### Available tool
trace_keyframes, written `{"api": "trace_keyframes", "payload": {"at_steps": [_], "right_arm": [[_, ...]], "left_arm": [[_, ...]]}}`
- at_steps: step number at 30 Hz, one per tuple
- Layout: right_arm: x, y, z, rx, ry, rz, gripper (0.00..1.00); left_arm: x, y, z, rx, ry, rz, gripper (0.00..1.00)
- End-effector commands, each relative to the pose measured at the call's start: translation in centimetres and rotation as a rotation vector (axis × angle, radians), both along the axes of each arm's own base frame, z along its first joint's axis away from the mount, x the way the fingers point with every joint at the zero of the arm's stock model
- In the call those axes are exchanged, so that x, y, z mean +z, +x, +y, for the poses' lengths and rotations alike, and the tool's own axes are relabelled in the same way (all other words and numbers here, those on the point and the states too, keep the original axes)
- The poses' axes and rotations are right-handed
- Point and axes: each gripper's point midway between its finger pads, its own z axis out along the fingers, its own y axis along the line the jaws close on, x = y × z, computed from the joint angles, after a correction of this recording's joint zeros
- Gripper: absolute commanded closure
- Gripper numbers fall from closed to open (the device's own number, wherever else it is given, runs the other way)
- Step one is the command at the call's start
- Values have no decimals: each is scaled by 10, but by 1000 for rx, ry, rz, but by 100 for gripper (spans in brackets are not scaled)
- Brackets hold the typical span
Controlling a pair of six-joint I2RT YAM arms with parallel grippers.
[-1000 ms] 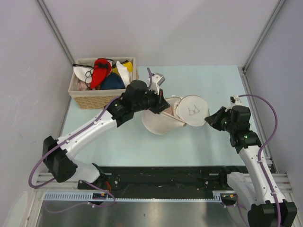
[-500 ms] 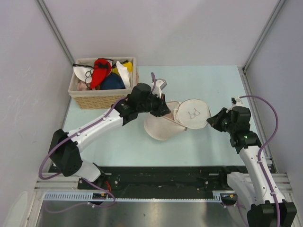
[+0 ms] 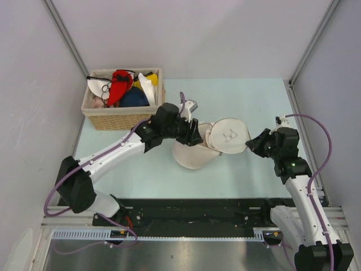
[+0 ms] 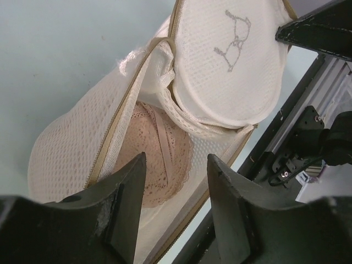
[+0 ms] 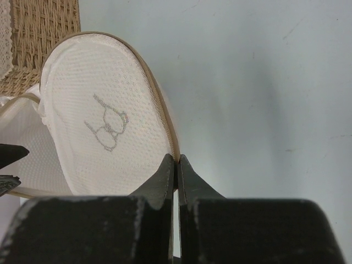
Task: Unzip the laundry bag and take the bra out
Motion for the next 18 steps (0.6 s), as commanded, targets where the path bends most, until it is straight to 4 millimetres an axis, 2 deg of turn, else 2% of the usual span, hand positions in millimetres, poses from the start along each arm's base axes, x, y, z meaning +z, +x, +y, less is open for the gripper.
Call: {"api": "trace_keyframes", "payload": {"at_steps": [1,5,8,12,13,18], "right_arm": [[-1,5,-14,-54,-48,-18,100],[1,6,-10,-43,-27,-19,100],[4,7,-5,-35,-3,-25,100],[7,9,11,-11,16,-36,100],[6,5,23,22,15,-36,100],[-1,1,49,59,26,-26,100]], "left_arm": [[22,-2,21,29,16,-73,46],[42,-15,15,-35,-52,-83,47],[54,-14,13,-35,-79,-102,46],[56,-8,12,-20,-66,-107,46],[59,-7,12,-17,-67,-113,46],[65,-6,11,-17,-64,-112,46]]}}
